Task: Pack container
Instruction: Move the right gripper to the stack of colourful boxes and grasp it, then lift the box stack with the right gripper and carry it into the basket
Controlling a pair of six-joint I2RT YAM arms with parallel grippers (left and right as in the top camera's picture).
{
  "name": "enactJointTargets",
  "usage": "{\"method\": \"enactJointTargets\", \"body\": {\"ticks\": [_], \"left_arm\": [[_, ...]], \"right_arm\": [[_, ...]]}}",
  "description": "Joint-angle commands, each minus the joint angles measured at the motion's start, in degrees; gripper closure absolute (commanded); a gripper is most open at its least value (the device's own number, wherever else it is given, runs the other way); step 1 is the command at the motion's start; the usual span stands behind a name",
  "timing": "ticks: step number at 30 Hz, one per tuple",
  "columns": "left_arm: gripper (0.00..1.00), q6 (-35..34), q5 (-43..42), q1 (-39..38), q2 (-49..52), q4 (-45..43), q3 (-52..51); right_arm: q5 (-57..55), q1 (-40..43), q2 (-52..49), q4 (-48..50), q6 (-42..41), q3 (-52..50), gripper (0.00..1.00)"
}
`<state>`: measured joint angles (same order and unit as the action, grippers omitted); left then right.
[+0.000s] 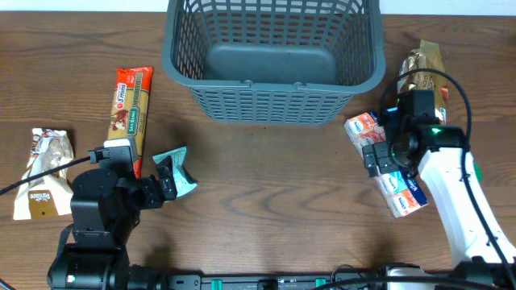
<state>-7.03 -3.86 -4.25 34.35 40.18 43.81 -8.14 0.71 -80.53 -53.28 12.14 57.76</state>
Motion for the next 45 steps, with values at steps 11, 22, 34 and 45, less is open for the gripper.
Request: {"method": "enactJointTargets", "body": {"ticks": [11,22,34,45], "left_arm": [[0.02,0.94,0.74,-0.17,-0.02,0.11,1.16],[0.02,0.94,0.74,-0.17,0.00,0.11,1.16],[0.02,0.96,0.74,-0.17,0.00,0.11,1.16],[0.02,0.96,0.74,-0.17,0.00,0.13,1.16]], "right_arm": [[4.26,0.50,-16.61,10.97,1.20,-2.38,0.01],[6.97,0.52,-24.68,16.46,1.20,-2.38,0.01],[6.93,0.50,-24.85,17.27,-0.55,-2.38,0.38],[6.95,0.50,-24.68,16.85,-3.76,-2.36,0.99]]}}
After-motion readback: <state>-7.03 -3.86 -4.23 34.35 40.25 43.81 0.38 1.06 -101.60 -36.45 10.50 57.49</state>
